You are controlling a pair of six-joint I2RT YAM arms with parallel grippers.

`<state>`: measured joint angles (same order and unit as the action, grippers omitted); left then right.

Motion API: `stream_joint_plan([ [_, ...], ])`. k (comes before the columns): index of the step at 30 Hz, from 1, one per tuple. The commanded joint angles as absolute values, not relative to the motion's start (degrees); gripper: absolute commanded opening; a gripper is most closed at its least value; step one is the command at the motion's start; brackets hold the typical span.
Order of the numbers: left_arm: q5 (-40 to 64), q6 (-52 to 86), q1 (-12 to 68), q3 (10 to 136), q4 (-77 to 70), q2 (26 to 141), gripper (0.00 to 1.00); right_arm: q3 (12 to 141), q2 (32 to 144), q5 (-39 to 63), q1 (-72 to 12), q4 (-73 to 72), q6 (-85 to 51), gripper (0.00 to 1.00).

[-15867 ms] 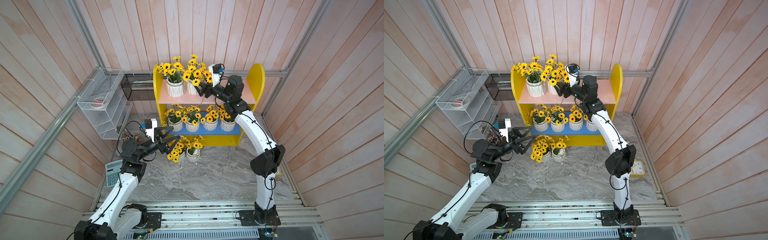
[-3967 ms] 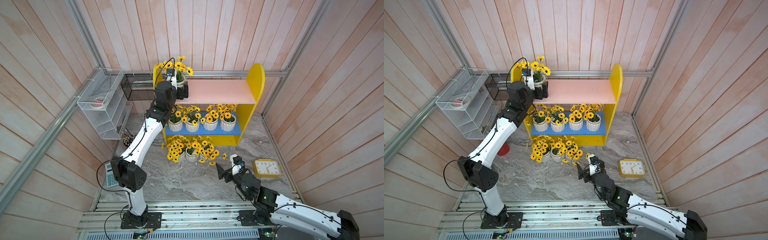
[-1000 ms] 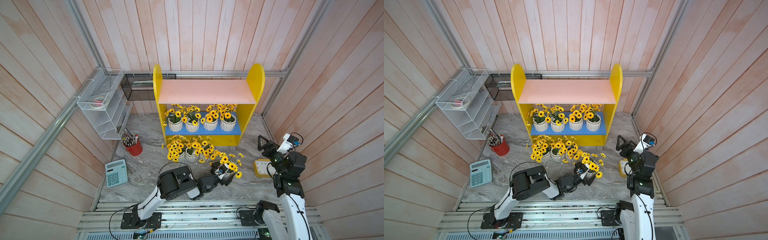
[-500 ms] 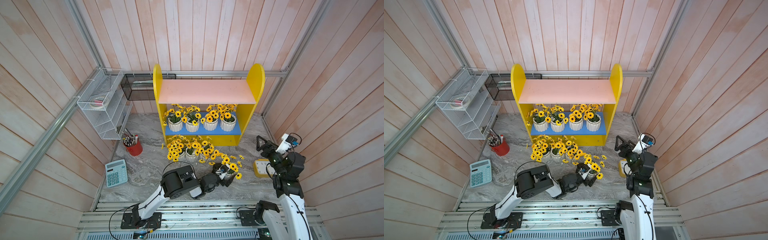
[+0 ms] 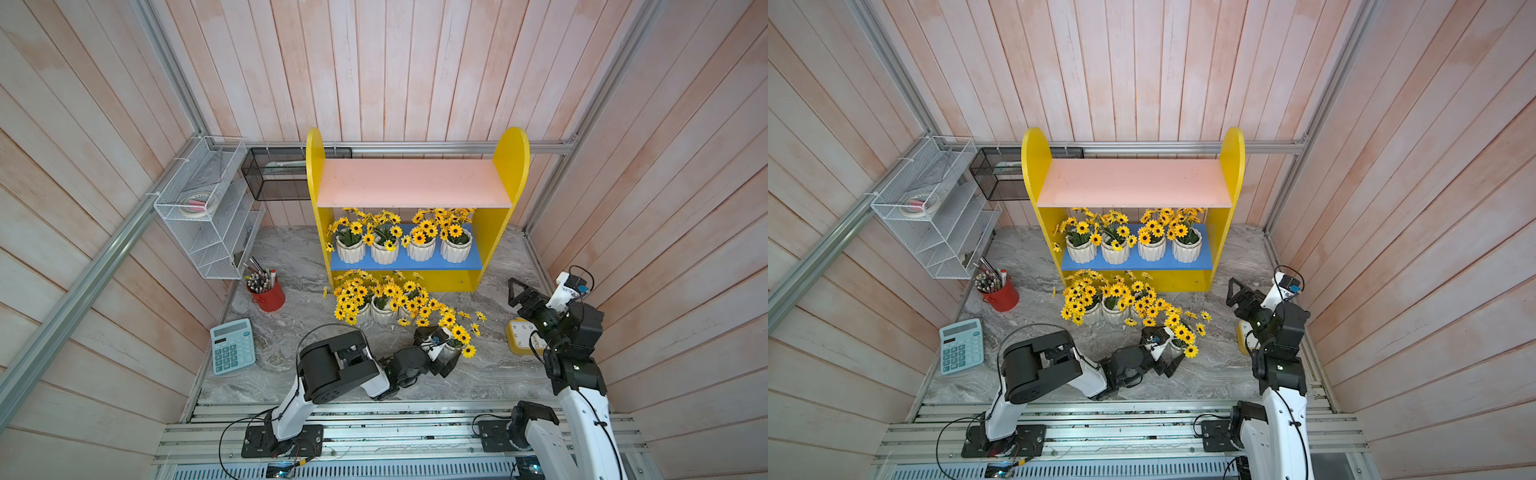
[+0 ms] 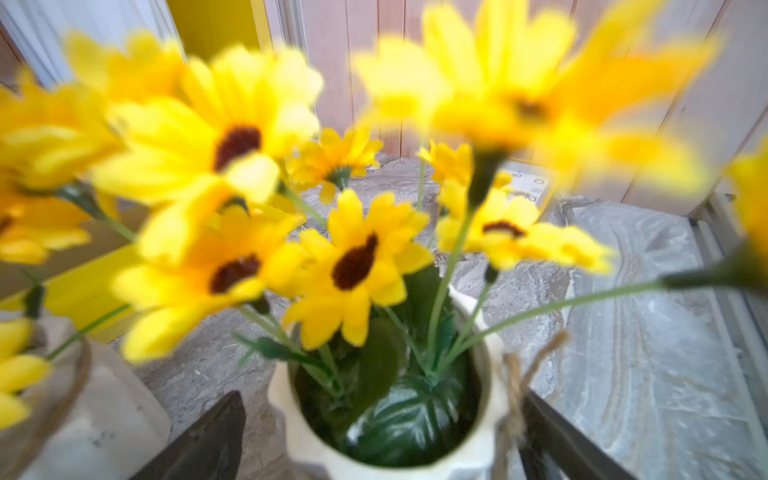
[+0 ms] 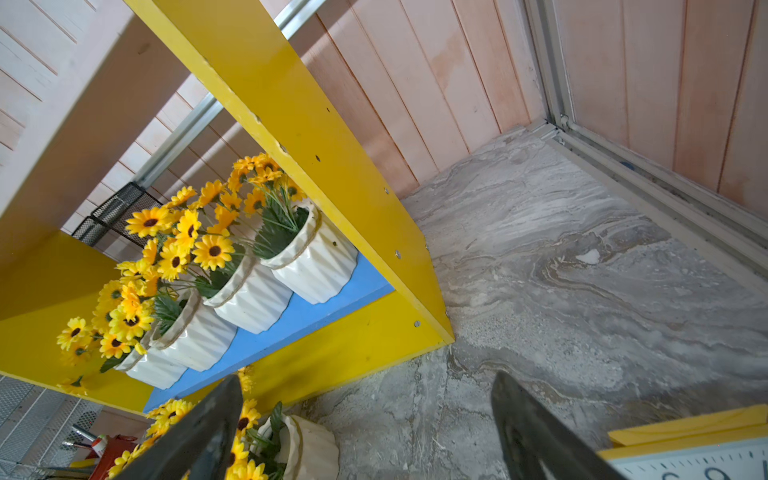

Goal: Take the sunflower pots off the shelves
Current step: Place the sunflower pot at the center of the board.

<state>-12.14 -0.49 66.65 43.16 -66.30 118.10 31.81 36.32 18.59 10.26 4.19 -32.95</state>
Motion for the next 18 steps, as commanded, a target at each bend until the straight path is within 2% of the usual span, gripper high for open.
stream_joint_plan([
  [1, -11.3, 0.6, 67.9, 40.9, -61.4, 114.8, 1.00, 34.2, 35.9, 17.3, 9.0, 9.0, -31.9, 0.94],
  [6, -14.9, 3.9, 69.7, 34.0, -60.0, 108.0, 1.00, 36.0, 35.3, 13.8, 5.0, 15.8, -31.7, 0.89],
  [8, -17.4, 8.1, 70.9, 30.3, -59.4, 102.4, 1.00, 37.4, 35.3, 13.0, 2.4, 19.5, -31.6, 0.80],
  [11, -20.8, 11.8, 73.1, 25.7, -56.5, 93.2, 1.00, 40.8, 35.2, 11.4, -3.0, 26.8, -31.3, 0.73],
  [15, -22.8, 12.2, 73.4, 25.1, -43.5, 80.3, 1.00, 41.2, 30.5, 8.3, -11.0, 35.5, -33.3, 0.67],
  [18, -24.0, 11.4, 71.9, 29.0, -29.6, 72.5, 1.00, 38.8, 26.6, 9.4, -14.9, 39.5, -36.4, 0.58],
])
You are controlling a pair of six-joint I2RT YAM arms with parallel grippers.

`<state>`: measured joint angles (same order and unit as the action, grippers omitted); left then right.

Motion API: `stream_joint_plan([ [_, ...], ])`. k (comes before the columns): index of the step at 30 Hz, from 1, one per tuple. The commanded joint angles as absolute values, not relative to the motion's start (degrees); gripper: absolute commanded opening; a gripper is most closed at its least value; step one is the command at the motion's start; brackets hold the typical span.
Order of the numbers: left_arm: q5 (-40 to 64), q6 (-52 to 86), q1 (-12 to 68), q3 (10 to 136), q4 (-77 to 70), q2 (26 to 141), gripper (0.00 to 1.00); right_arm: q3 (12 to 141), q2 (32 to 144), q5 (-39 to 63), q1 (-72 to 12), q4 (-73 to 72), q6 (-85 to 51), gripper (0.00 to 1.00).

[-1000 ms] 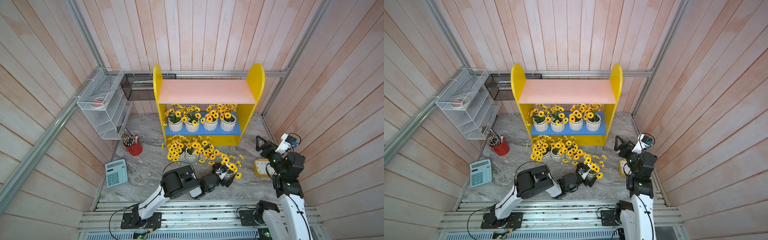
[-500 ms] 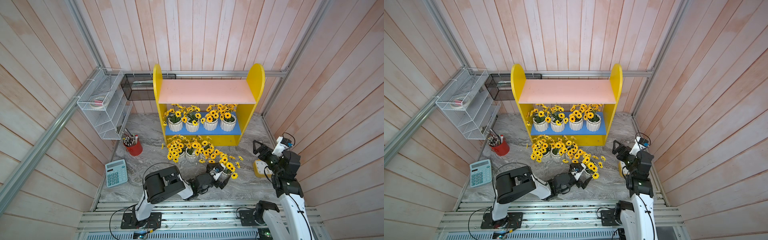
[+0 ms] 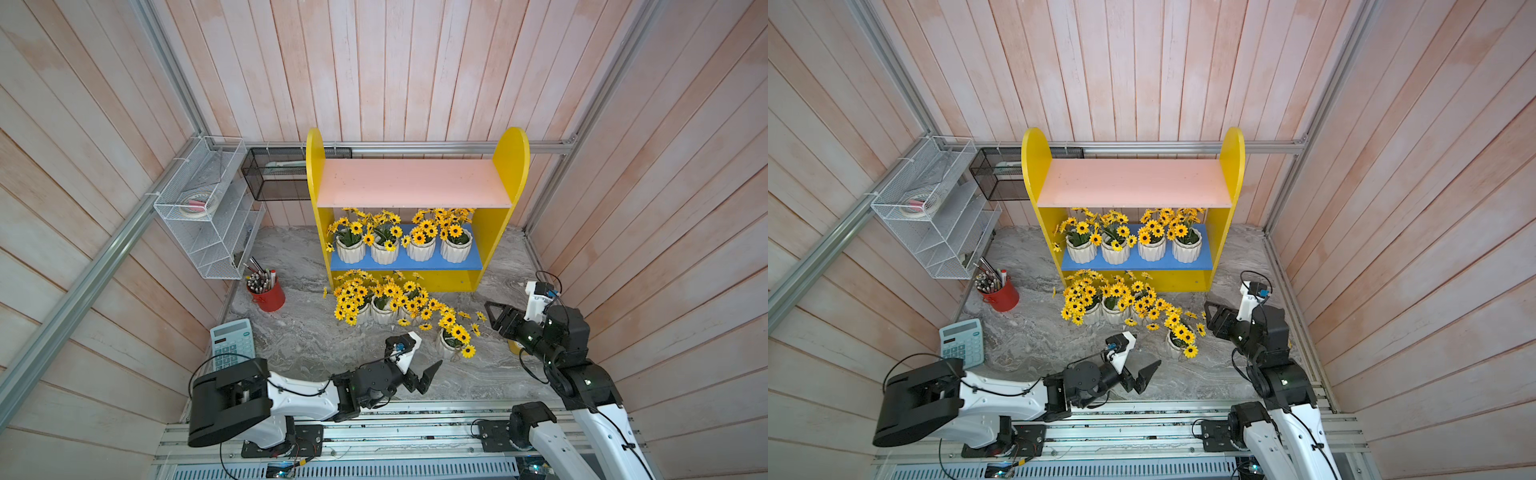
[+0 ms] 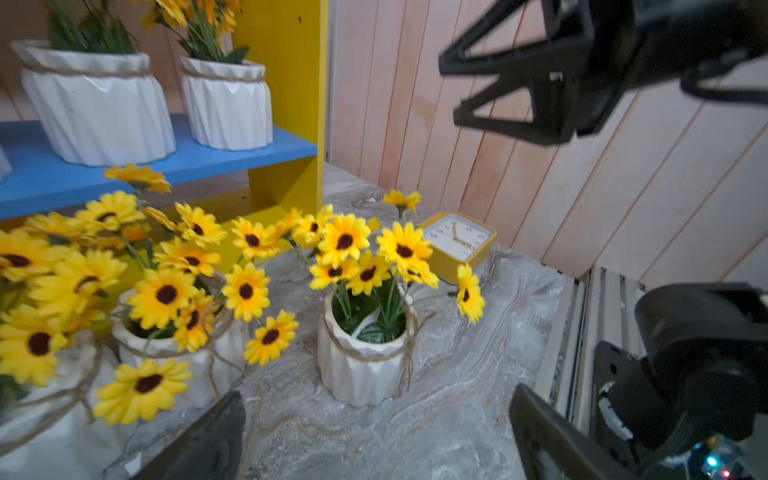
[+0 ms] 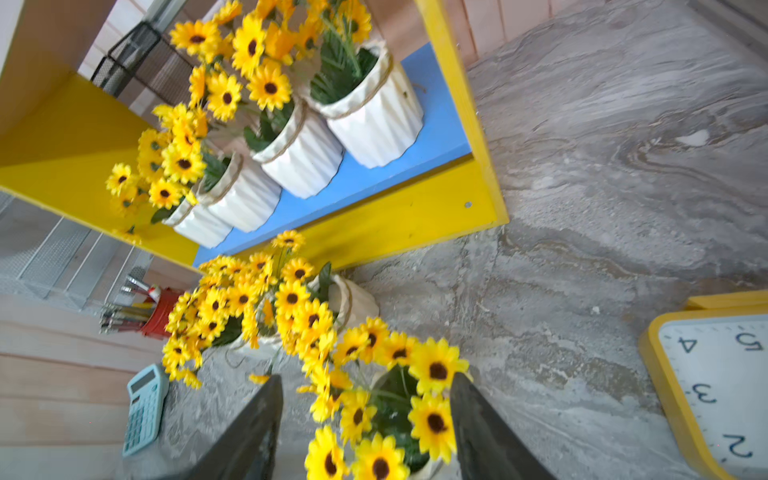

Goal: Take the sunflower pots off the shelves
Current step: Place the sunflower pot at the center of the board, then move the sunflower pot to the center of the board.

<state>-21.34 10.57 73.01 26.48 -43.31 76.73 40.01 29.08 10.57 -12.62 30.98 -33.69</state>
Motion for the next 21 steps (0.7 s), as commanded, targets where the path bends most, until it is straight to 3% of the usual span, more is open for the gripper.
stream_joint_plan([
  [1, -23.8, 12.3, 70.3, 30.3, -25.1, 70.1, 1.00, 38.0, 25.8, 10.1, -15.7, 40.7, -37.1, 0.57],
  [4, -19.2, 17.0, 62.8, 32.9, -15.2, 63.0, 1.00, 37.3, 24.6, 10.6, -17.1, 44.7, -37.7, 0.54],
  [9, -16.8, 17.2, 55.2, 31.9, -11.9, 55.1, 1.00, 33.9, 22.9, 14.2, -17.5, 47.9, -39.2, 0.50],
  [12, -19.2, 19.6, 54.2, 30.8, -12.5, 52.9, 1.00, 30.0, 19.8, 16.8, -17.6, 47.6, -42.7, 0.44],
  [15, -18.6, 21.6, 53.1, 29.0, -15.1, 52.6, 1.00, 25.8, 17.4, 18.1, -17.6, 47.3, -44.8, 0.31],
  [21, -19.0, 21.5, 53.1, 28.2, -16.4, 53.7, 1.00, 20.4, 19.1, 20.1, -17.8, 43.0, -45.1, 0.32],
])
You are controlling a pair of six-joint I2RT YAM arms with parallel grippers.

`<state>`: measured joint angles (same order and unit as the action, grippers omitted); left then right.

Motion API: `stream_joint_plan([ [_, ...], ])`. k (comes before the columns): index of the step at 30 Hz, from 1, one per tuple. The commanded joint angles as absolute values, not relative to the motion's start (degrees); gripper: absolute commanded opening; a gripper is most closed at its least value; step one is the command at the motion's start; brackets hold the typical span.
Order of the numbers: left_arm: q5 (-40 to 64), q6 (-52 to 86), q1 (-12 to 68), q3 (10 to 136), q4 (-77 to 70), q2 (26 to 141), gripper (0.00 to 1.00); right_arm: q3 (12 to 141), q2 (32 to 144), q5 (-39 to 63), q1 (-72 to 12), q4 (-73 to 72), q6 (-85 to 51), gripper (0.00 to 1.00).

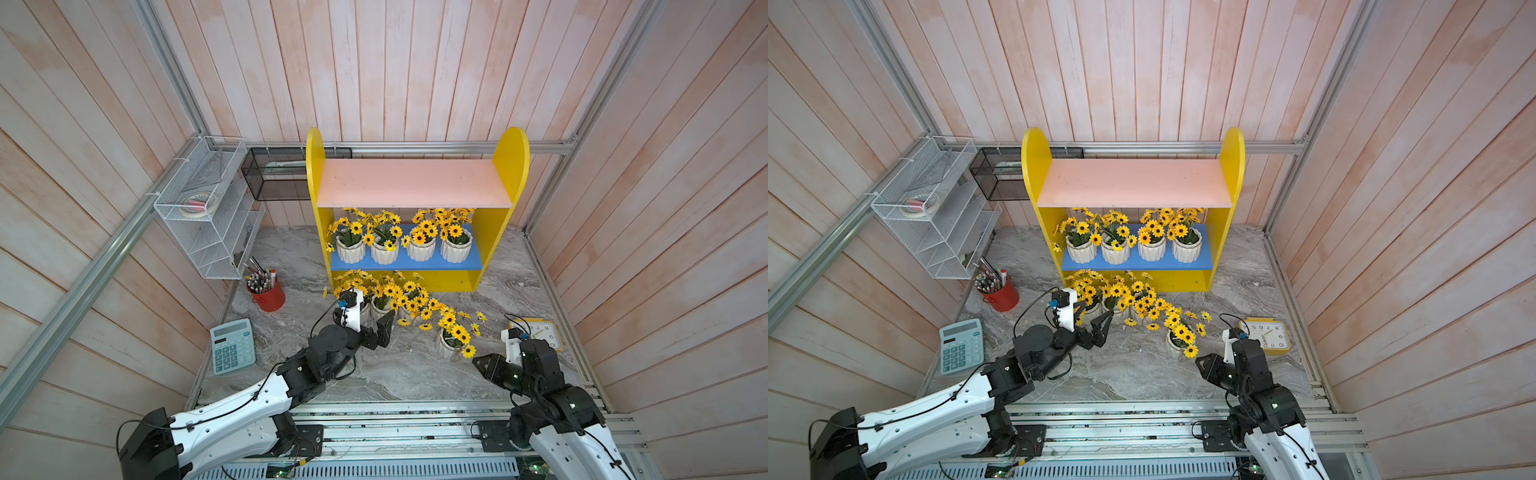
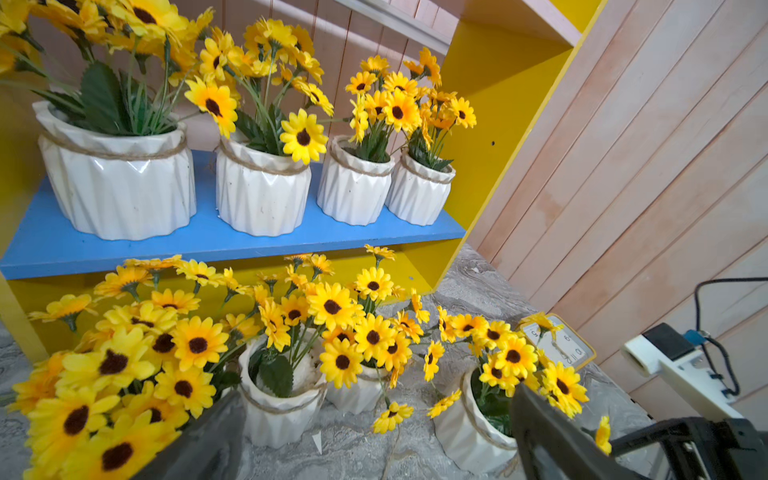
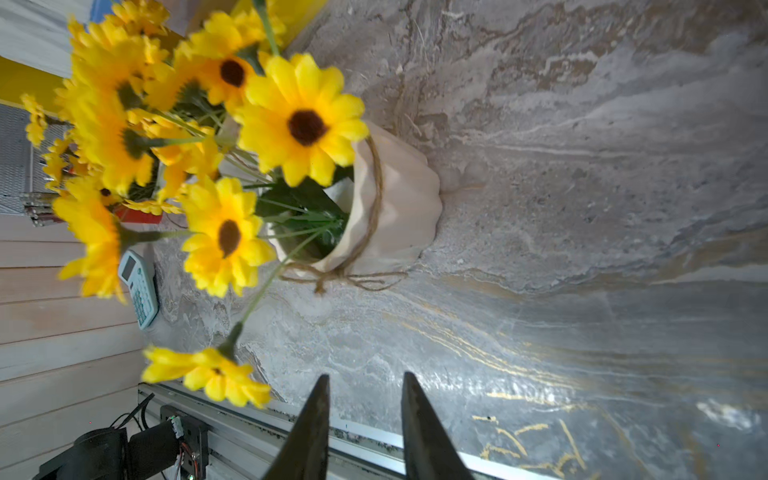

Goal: Take the sunflower pots off the shelves
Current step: Move the sunflower pot to the center of the board.

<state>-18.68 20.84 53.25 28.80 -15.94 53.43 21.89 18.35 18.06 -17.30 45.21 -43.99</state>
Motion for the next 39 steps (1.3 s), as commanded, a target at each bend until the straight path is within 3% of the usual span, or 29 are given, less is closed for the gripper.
stream_joint_plan([
  [1, -19.0, 21.5, 53.1, 28.1, -16.5, 53.8, 1.00, 19.1, 19.8, 21.1, -17.8, 40.6, -45.4, 0.33],
  [14, -19.6, 20.7, 53.0, 27.9, -17.5, 53.8, 1.00, 5.0, 31.7, 25.7, -19.5, 2.9, -57.1, 0.41],
  [19, -19.9, 19.7, 52.8, 28.1, -17.0, 53.6, 1.00, 6.2, 38.5, 19.7, -19.5, -2.8, -53.4, 0.41],
  [28, -20.5, 17.3, 52.7, 29.1, -14.1, 51.7, 1.00, 14.9, 60.6, 22.8, -19.6, -13.7, -40.7, 0.36],
  [39, -21.3, 15.2, 52.6, 30.3, -11.0, 49.7, 1.00, 22.1, 70.8, 20.7, -19.7, -14.5, -33.7, 0.34],
])
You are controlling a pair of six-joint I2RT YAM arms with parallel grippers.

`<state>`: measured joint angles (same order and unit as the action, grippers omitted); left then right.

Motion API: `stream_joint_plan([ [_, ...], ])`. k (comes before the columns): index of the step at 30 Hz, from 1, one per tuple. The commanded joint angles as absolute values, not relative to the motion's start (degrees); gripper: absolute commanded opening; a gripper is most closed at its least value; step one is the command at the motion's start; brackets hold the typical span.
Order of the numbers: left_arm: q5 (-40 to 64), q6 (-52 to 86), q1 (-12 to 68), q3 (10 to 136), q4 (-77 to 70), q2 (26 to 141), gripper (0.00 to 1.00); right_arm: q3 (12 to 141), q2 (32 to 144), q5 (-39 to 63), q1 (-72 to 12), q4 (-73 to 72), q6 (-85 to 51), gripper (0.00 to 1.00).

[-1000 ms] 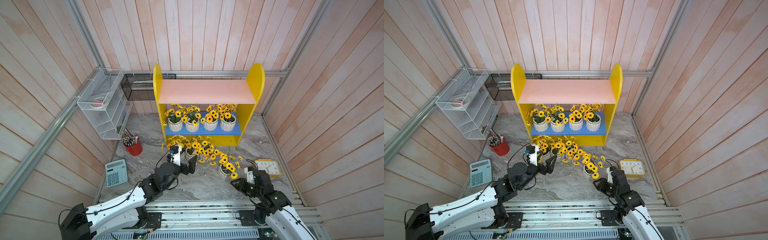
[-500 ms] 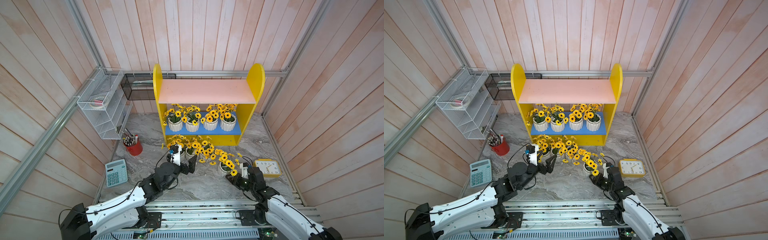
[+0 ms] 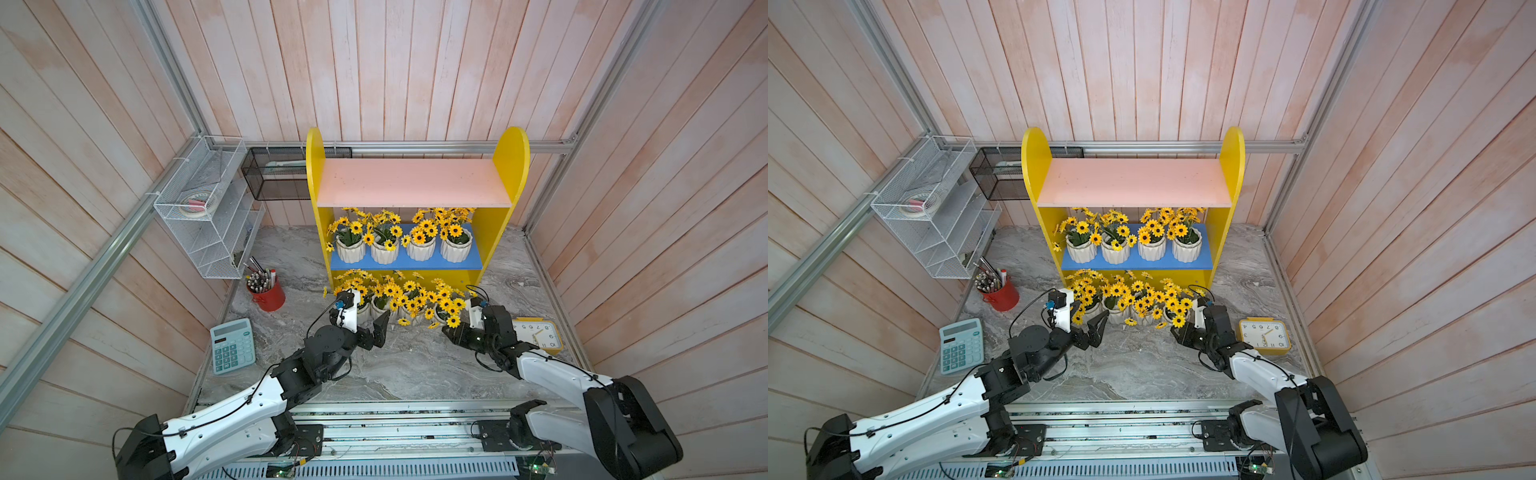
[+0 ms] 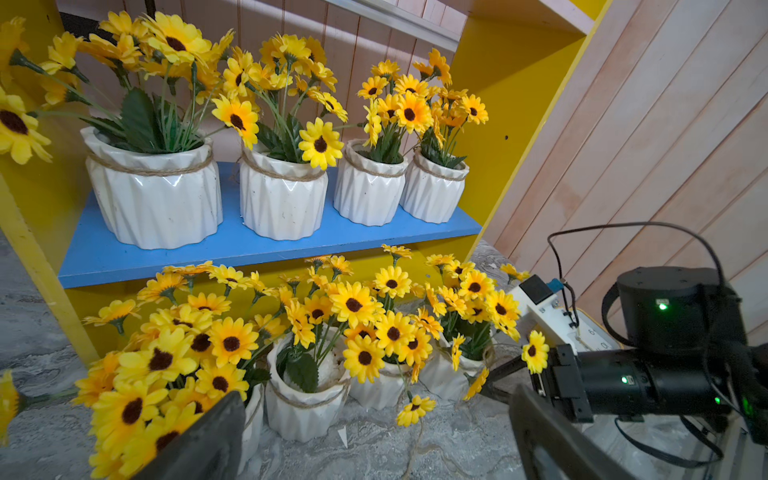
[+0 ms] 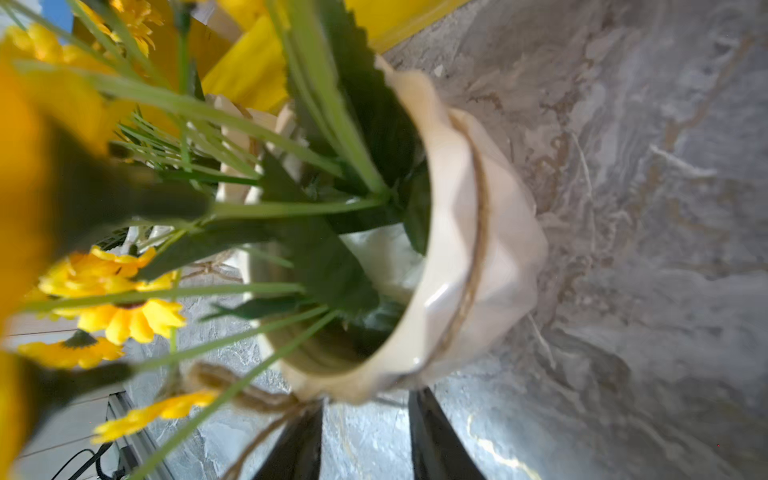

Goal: Take the sunflower pots off the shelves
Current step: Move the sunflower pot to the center of the board.

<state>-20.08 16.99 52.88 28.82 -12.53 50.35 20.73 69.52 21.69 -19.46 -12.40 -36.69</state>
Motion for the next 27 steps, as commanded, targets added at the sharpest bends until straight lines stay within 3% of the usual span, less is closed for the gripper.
stream_joint_plan([
  [1, -21.5, 15.0, 52.4, 30.3, -11.2, 49.8, 1.00, 22.1, 71.5, 20.4, -19.7, -15.1, -33.7, 0.34],
  [17, -22.0, 12.6, 52.0, 32.0, -10.2, 50.3, 1.00, 25.2, 76.0, 17.0, -19.4, -15.1, -28.7, 0.34],
  [27, -22.8, 7.6, 51.3, 39.5, -4.1, 52.1, 1.00, 23.7, 65.4, 16.7, -19.6, -4.1, -29.4, 0.42],
])
